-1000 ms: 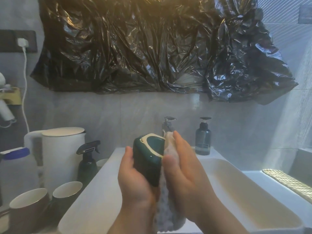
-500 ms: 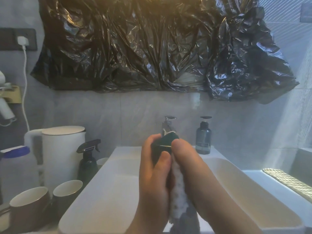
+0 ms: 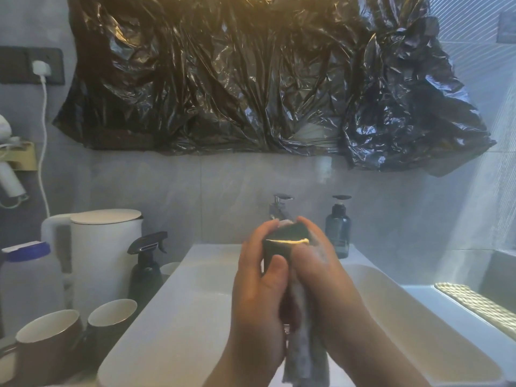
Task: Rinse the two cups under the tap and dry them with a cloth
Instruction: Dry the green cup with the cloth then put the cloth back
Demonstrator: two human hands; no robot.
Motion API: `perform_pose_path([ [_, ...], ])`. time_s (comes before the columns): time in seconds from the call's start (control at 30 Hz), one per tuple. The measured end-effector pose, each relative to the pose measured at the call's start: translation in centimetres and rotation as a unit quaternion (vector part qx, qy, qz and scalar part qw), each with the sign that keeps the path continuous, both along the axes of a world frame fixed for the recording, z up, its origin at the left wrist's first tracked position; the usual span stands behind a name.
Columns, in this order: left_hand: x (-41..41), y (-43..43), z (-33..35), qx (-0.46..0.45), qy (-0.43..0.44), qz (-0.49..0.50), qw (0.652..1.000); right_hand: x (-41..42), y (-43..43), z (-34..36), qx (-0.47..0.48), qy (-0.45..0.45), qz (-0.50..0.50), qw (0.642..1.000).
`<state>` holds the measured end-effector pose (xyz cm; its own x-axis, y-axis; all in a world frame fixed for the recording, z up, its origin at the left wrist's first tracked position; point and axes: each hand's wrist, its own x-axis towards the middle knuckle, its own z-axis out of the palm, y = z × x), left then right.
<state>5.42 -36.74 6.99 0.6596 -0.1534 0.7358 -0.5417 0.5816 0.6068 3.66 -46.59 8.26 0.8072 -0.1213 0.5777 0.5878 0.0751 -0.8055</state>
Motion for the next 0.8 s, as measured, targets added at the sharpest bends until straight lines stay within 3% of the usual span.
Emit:
perform_pose_path([
  [0.1, 0.3, 0.0, -0.6, 0.074, -0.078, 0.065, 0.992, 0.2, -0.1, 0.2, 0.151, 0.042, 0.082, 0.984],
  [0.23, 0.7, 0.2, -0.8, 0.07, -0.089, 0.082, 0.99, 0.7, 0.1, -0.1, 0.176, 0.062, 0.107, 0.976],
  [0.37, 0.4, 0.2, 0.1, -0.021, 0.044, 0.015, 0.999, 0.0, 0.8, 0.1, 0.022, -0.013, -0.001, 1.0],
  [0.47, 0.5, 0.4, 1.1, -0.069, 0.19, -0.052, 0.978, -0.3, 1.0, -0.8, -0.147, -0.023, -0.058, 0.987],
  [0.6, 0.6, 0.8, 1.7, -0.02, 0.326, -0.135, 0.935, -0.9, 0.7, -1.1, -0.257, -0.052, -0.138, 0.955],
  [0.73, 0.7, 0.9, 1.8, 0.006, 0.385, -0.213, 0.898, -0.4, -0.3, -0.5, -0.285, -0.122, -0.164, 0.937],
  [0.8, 1.0, 0.9, 1.6, -0.015, 0.395, -0.205, 0.896, 1.0, -0.4, -0.1, -0.214, -0.109, -0.126, 0.963],
])
